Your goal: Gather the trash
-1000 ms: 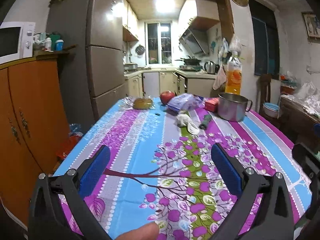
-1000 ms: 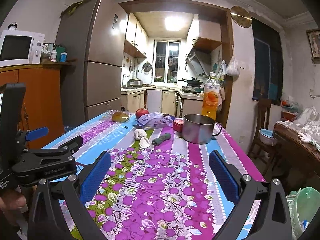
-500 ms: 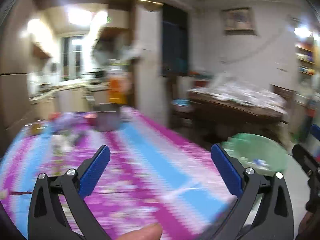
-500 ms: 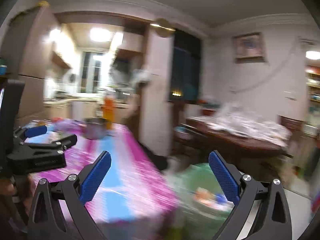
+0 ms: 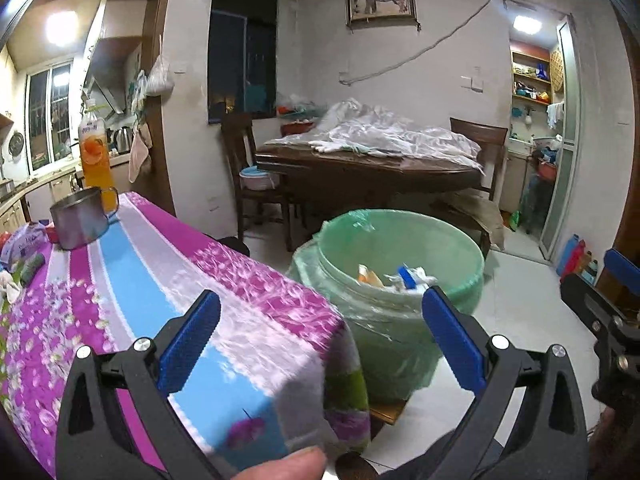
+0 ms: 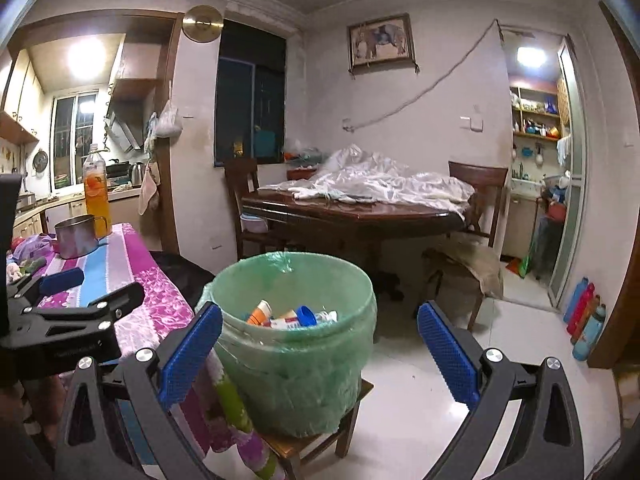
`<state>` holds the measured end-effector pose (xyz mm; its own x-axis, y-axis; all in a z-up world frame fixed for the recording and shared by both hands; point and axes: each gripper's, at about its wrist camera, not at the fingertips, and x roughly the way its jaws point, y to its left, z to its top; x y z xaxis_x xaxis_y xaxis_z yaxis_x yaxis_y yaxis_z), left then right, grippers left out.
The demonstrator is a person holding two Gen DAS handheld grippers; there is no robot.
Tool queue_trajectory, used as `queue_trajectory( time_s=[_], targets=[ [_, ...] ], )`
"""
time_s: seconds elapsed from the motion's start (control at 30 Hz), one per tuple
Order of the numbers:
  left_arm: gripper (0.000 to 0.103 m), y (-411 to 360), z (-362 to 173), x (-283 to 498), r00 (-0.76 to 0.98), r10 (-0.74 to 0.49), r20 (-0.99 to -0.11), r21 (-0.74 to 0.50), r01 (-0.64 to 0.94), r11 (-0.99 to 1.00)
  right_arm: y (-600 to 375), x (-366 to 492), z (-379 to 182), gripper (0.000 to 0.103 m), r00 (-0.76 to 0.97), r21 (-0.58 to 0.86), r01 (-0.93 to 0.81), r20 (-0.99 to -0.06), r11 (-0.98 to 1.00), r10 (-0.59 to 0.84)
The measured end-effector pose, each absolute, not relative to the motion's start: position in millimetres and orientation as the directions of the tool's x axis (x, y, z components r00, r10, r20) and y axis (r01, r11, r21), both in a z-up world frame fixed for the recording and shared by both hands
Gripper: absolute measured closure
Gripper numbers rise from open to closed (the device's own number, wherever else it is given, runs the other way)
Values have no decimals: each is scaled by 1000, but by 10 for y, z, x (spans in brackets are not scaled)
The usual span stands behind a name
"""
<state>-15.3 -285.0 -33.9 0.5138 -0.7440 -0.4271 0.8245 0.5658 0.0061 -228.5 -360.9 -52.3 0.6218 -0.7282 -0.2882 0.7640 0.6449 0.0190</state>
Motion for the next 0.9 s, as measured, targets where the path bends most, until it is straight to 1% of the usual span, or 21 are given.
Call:
queue_trajectory(
  time_s=[0.2, 0.53, 0.73, 0.9],
  targets=[
    [6, -2799, -369, -349, 520, -742, -422, -5, 818, 576, -3543, -2354, -478, 5, 651, 6, 738, -269, 675, -710],
    [6, -2771, -238, -496, 558, -732, -390, 15, 799, 601, -3464, -2338, -327, 5, 696, 12, 691, -279, 722, -662],
    [6, -2785, -208, -508, 568, -726, -388, 21, 793, 609, -3512, -2239, -304, 5, 705, 29, 674, -325, 739, -630],
    [6, -2776, -195, -496, 576, -722, -383, 27, 788, 615, -3532, -2203, -269, 5, 708, 38, 671, -330, 740, -625]
  ],
)
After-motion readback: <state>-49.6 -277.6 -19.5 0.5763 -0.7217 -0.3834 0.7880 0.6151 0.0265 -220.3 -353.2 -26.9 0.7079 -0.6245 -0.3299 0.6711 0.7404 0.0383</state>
